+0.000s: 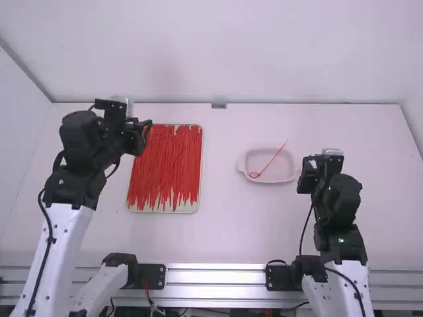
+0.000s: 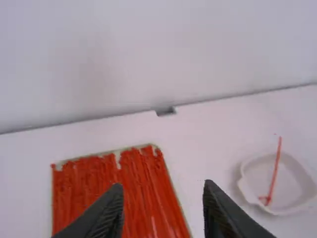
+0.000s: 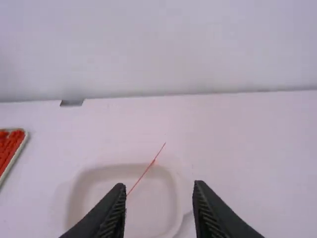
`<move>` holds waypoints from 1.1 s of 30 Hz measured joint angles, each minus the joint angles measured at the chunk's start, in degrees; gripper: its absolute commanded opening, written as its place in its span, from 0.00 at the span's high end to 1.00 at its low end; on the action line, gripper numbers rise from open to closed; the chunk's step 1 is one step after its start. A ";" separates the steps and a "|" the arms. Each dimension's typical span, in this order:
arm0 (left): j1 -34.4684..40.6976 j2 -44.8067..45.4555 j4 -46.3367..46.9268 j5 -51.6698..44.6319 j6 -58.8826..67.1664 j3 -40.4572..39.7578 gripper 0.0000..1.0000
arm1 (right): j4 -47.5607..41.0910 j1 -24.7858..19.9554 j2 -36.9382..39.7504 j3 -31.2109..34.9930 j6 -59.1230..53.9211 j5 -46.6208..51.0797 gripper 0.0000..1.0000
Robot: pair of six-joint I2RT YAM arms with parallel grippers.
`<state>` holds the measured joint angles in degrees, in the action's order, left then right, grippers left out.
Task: Fasten the cable tie
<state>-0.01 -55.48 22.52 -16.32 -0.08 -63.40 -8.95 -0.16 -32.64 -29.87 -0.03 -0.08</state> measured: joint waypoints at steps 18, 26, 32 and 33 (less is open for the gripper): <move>0.00 24.30 -22.10 15.45 0.04 23.74 1.00 | 8.79 0.02 19.78 20.02 -0.17 -0.04 1.00; 0.02 32.74 -22.18 15.58 0.00 32.50 1.00 | 8.79 0.00 25.38 25.49 -0.09 -0.09 1.00; 0.00 39.36 -22.21 15.76 0.02 39.17 1.00 | 9.16 0.00 29.35 29.16 -0.24 0.11 1.00; 0.02 40.26 -22.18 15.80 0.00 40.00 1.00 | 9.20 0.00 29.90 29.16 -0.02 0.00 1.00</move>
<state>0.01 -15.22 0.34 -0.51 -0.08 -23.40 0.25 -0.16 -2.74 -0.71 -0.05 -0.08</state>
